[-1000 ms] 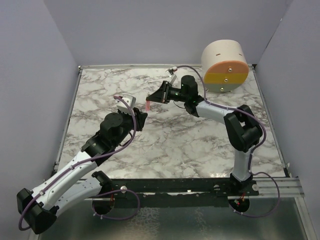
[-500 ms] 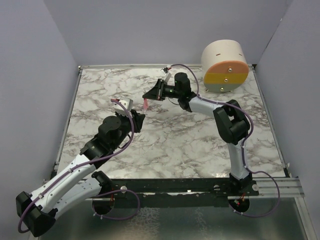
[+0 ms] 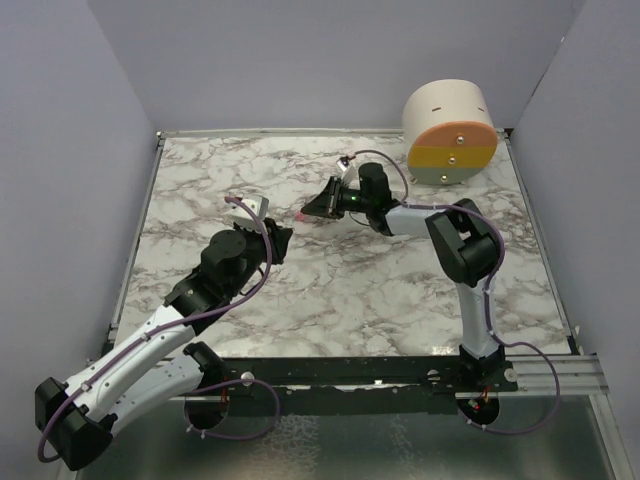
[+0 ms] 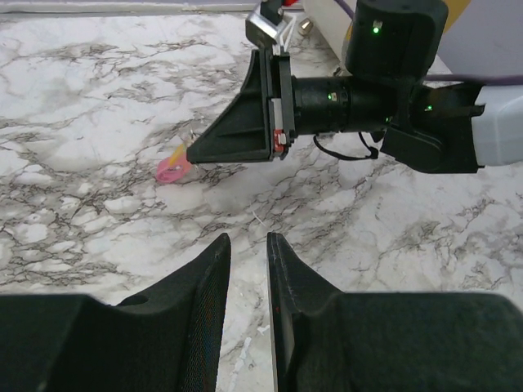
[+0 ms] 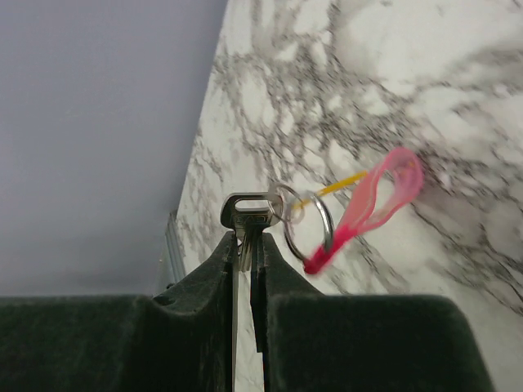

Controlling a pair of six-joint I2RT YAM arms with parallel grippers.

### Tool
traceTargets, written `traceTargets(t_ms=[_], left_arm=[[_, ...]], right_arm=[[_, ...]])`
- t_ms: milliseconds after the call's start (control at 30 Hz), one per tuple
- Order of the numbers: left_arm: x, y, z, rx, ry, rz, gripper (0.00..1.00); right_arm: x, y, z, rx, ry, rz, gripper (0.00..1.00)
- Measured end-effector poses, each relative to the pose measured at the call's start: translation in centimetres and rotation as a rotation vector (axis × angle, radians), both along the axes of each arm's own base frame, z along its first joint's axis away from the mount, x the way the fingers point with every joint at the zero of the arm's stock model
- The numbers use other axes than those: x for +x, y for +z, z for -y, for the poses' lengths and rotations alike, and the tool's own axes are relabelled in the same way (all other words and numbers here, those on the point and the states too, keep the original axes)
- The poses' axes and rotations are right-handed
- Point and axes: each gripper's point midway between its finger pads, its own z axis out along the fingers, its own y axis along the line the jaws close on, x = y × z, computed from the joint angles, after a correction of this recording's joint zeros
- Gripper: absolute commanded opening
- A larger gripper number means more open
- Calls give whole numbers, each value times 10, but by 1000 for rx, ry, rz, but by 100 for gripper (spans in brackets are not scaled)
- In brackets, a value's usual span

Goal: Put the keys on the keyring

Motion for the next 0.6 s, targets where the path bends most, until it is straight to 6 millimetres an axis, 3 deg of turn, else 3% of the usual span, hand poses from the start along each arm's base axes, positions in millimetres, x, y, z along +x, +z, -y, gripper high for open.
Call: traceTargets(t_ms=[133,233,400,467,600], left_arm=[[0,-1,1,-5,1,0,27],[0,-2,1,-8,1,-2,27],[0,-4,1,-14,3,-10,27],[0,-4,2,-18,3,-11,27],[0,-5,2,-23,3,-11,27]], right_arm=[[-11,-31,22,-45,-28,-78,1],[-22,-40,39,-67,-50,-110,4],[-39,-22,60,-75,-85,-86,34],[-42,-14,67,-78,-107,-67,40],[-51,-6,84,-99,-154,-47,43]])
